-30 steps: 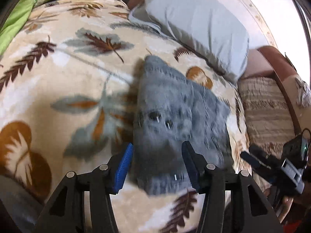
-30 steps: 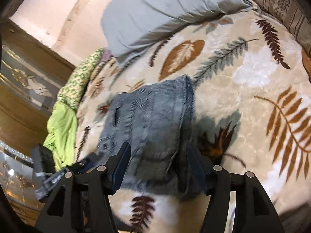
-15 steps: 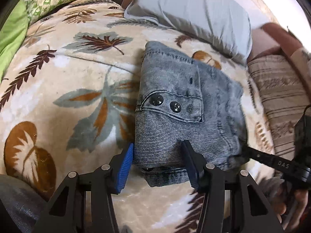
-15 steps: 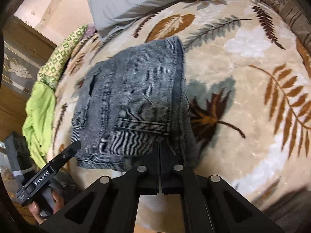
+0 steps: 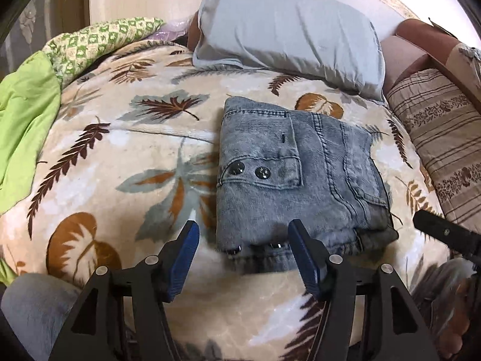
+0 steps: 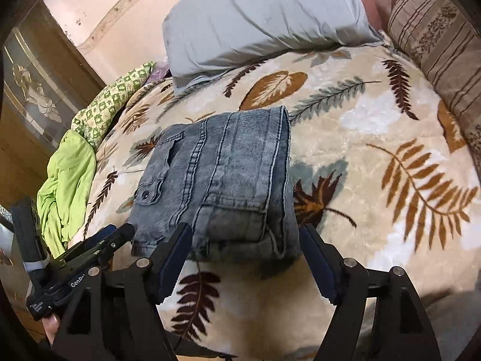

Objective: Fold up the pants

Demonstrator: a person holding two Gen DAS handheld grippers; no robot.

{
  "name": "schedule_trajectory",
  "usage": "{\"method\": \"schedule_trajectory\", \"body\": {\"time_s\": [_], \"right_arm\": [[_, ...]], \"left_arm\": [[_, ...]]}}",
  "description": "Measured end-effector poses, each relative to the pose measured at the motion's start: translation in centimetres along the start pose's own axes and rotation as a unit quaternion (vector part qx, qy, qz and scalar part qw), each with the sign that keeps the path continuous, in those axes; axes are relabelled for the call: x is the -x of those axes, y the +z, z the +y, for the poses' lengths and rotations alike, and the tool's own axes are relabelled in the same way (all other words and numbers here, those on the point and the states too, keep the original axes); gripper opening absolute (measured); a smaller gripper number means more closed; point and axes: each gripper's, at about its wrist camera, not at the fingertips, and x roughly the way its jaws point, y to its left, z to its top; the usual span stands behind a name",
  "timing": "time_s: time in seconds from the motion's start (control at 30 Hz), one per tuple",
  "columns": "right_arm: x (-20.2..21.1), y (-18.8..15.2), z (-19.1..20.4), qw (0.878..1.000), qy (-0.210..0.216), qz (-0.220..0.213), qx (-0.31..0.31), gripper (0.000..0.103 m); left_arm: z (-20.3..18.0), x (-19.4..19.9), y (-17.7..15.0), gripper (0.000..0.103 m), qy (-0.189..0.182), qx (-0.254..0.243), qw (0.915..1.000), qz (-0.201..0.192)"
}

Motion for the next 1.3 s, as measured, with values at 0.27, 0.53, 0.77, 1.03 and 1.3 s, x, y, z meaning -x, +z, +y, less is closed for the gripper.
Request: {"method": "schedule_trajectory", "body": {"time_s": [0.27,0.53,0.77,1.03,1.3], "right_arm": [[1.5,-1.1,0.6,1.000,-0.012,-0.019,0.006,0.076],[2.7,-2.2,0.6,0.999,-0.027,-0.031,-0.001,0.078],[3.8,-3.6,1.4,0.998,-0.044,-0.043,0.000,0.080],[5.5,-5.6,3.3,0.997,-0.055,-0.051,0.013,0.082],[9.3,-4.8,5.1,0.996,-0.051,-0.066,0.021,0.082]], "left_arm": [[-1.0,3.1,-1.7,0.064,0.019,-0.021,0.9990,-0.035],[-1.5,4.9,-2.9,0.065,0.033,-0.030,0.9977,-0.051],[-1.5,6.9,-4.1,0.068,0.055,-0.033,0.9950,-0.076],[-1.8,9.7,-5.7,0.067,0.043,-0.037,0.9963,-0.065],[-2.6,14.3,-4.6,0.068,0.048,-0.053,0.9955,-0.063]]}}
